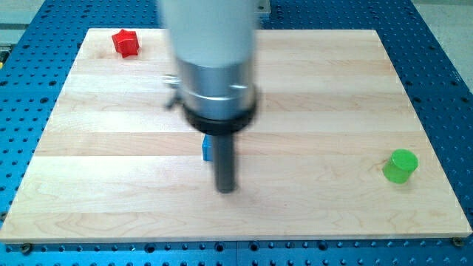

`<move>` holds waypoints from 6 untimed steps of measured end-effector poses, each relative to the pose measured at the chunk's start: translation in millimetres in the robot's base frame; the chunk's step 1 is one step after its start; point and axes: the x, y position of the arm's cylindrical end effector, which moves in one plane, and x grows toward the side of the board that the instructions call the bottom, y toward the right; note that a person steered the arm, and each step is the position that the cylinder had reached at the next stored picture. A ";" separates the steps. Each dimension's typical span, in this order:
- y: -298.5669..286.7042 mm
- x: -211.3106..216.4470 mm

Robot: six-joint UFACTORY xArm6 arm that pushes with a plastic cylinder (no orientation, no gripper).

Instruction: Slide the green circle to the bottom right of the blue cube

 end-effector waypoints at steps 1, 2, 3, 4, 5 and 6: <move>49.7 -42.8; 98.4 -82.5; 245.7 -90.8; 322.7 -66.4; 267.9 -23.7; 160.9 -15.7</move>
